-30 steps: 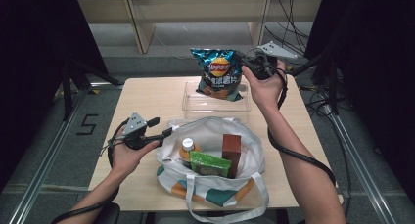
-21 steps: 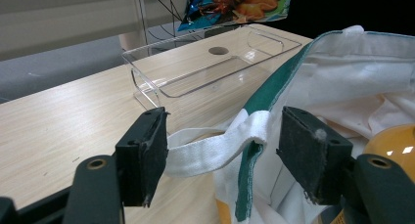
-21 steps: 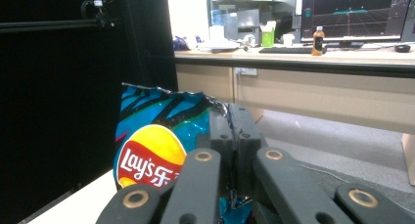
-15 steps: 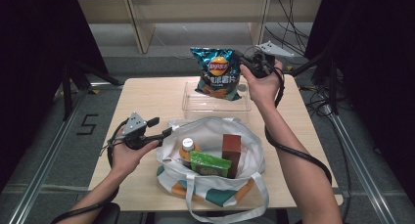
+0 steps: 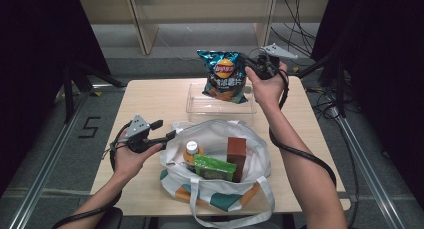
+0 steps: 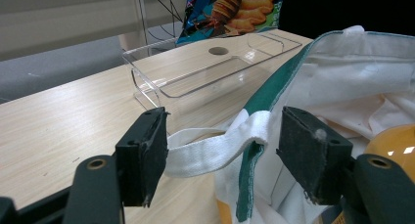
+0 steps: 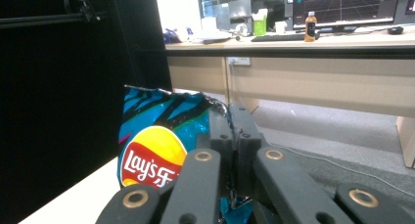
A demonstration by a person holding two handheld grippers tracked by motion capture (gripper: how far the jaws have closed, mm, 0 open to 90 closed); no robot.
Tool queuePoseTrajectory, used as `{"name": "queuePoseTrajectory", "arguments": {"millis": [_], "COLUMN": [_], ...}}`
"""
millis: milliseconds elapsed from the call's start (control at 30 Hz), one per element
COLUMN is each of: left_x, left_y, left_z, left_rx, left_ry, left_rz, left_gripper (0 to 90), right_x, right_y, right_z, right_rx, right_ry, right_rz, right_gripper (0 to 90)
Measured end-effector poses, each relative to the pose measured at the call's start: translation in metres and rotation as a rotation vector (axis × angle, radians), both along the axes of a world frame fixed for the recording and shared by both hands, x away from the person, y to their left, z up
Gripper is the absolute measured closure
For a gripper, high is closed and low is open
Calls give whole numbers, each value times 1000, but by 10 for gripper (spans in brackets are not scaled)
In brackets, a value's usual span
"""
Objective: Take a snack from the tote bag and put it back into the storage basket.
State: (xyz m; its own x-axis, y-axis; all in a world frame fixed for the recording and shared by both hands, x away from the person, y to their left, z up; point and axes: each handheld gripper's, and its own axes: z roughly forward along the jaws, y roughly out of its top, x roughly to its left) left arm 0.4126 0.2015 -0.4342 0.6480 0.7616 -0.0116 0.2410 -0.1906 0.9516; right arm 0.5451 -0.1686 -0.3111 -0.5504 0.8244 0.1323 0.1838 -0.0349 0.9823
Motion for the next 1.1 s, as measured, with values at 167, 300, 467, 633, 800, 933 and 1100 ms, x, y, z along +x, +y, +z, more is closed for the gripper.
{"name": "queuePoseTrajectory", "arguments": {"millis": [167, 300, 467, 633, 800, 933, 1100], "left_x": [0, 0, 0, 0, 0, 0, 0], "left_y": [0, 0, 0, 0, 0, 0, 0], "left_z": [0, 0, 0, 0, 0, 0, 0], "left_rx": [-1, -4, -3, 0, -1, 0, 0], "left_ry": [0, 1, 0, -1, -2, -2, -3], "left_rz": [1, 2, 2, -1, -2, -3, -4], "left_gripper": [344, 343, 343, 343, 343, 343, 343], "right_x": [3, 6, 9, 12, 15, 18, 21], "right_y": [0, 0, -1, -1, -1, -2, -4], "right_z": [-2, -4, -7, -10, -12, -14, -17], "right_rx": [3, -10, -12, -12, -13, -22, -4], "right_ry": [5, -2, 1, 5, 16, 16, 21], "right_rz": [-6, -22, -29, -40, -53, -53, -67], "right_gripper": [900, 900, 900, 900, 900, 900, 900]}}
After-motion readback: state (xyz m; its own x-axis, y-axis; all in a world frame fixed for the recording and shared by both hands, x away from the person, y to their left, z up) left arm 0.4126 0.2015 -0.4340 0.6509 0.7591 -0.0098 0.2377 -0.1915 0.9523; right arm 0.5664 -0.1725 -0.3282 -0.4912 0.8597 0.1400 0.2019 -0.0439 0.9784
